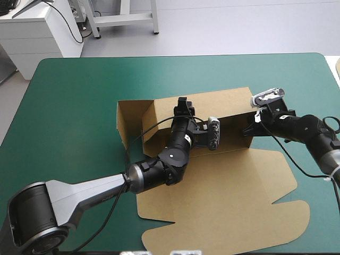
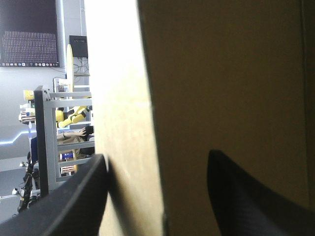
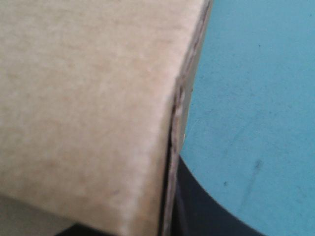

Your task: Fold the box

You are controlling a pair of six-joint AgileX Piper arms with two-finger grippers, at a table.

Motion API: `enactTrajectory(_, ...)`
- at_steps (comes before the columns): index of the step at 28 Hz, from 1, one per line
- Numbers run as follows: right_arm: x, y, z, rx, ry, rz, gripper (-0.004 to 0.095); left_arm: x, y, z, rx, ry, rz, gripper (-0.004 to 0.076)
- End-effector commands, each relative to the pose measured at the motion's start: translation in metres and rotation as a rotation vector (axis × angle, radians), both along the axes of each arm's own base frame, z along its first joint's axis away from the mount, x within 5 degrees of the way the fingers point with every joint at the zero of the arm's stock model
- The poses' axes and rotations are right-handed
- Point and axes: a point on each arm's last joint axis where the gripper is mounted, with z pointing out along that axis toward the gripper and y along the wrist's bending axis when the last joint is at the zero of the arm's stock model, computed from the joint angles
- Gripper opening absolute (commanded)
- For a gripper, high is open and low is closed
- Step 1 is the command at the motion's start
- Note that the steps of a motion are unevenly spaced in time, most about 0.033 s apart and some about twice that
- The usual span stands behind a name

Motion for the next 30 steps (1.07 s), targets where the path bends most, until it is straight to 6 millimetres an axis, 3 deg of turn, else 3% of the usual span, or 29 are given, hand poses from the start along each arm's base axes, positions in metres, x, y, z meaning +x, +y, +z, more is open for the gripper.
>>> enactTrajectory(1, -0.002, 0.006, 0.007, 0.015, -0.009, 0.006, 0.0003, -0.01, -0.004, 0.022, -0.078, -0.041, -0.038, 0.0428)
enactTrajectory(11, 0.0, 0.003, 0.007, -0.016, -0.026, -0.012, 0.0003, -0.049, -0.024, 0.034, -0.009, -0.211, -0.089, 0.0393)
enactTrajectory(18, -0.001, 0.002, 0.005, -0.027, -0.003, -0.015, 0.0001, -0.082, -0.031, 0.05, -0.03, -0.272, -0.139, 0.0236)
enactTrajectory(24, -0.002, 0.001, 0.004, -0.032, 0.012, -0.022, 0.0001, -0.095, -0.017, 0.073, -0.076, -0.315, -0.073, -0.0006)
enactTrajectory(27, -0.002, 0.001, 0.004, -0.032, 0.012, -0.022, 0.0001, -0.096, -0.006, 0.087, -0.12, -0.313, -0.055, -0.0006)
enactTrajectory(30, -0.002, 0.001, 0.004, -0.023, 0.018, -0.029, 0.0001, -0.101, 0.015, 0.118, -0.248, -0.329, -0.061, -0.0006)
